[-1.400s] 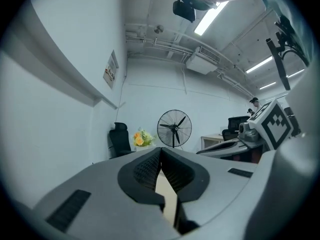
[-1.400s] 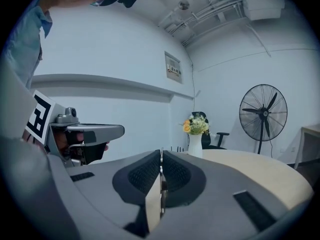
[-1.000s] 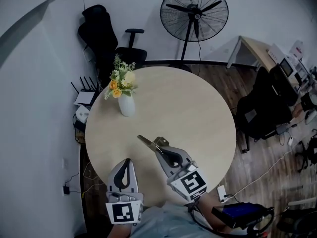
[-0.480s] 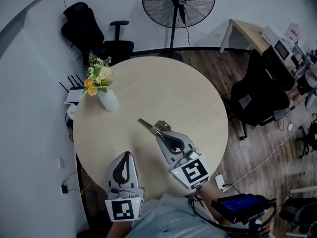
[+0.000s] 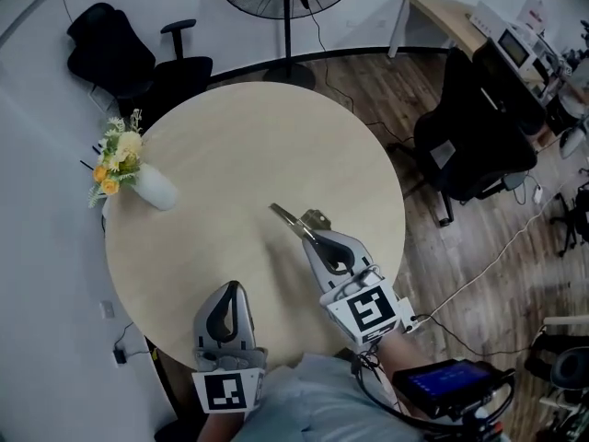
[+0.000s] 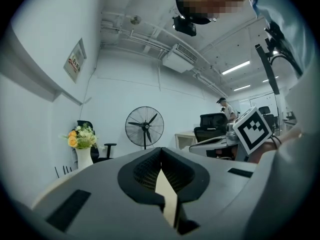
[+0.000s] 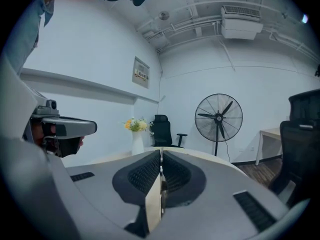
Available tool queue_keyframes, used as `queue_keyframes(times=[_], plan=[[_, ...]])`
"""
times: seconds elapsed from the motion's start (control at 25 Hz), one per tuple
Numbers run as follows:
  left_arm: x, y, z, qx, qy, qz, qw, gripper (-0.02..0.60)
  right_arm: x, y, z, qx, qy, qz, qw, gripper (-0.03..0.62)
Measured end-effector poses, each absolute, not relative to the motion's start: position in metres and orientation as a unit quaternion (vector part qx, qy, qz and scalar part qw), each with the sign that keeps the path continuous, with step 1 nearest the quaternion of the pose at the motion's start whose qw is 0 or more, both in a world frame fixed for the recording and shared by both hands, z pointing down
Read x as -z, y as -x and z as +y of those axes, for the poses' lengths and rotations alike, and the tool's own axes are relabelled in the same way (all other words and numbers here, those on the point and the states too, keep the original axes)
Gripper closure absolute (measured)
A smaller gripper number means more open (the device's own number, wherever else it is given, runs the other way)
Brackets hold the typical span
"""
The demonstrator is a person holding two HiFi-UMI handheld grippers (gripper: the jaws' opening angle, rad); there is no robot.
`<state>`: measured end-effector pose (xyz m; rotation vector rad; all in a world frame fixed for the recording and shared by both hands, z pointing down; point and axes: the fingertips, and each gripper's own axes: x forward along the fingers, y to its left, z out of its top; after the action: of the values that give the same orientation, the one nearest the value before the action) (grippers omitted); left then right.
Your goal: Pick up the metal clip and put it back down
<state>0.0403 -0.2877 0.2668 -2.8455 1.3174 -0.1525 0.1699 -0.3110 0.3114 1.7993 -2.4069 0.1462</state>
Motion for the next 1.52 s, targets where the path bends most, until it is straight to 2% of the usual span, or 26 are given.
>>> queue_keyframes(times=[0.32,0.64,0.96,1.52], plan=[[-0.312,-0.13,-0.307,0.09,0.921,0.378,-0.002,0.563,-0.392,-0.281,-0.32,-0.125,-0.634,-0.759,0.08,0.543],[-0.384,-0.179,-0.338,0.135,0.922,0.36,-0.04,0.563,-0.485,-0.331,-0.343,-0.195,-0.632,-0.745,0.09,0.542],[-0.439,-0.19,-0.361,0.184,0.907,0.374,-0.058,0.563,-0.556,-0.352,-0.348,-0.243,-0.623,-0.739,0.085,0.542],[-0.457,-0.196,-0.36,0.196,0.907,0.368,-0.063,0.563,-0.586,-0.383,-0.349,-0.255,-0.658,-0.705,0.077,0.539]])
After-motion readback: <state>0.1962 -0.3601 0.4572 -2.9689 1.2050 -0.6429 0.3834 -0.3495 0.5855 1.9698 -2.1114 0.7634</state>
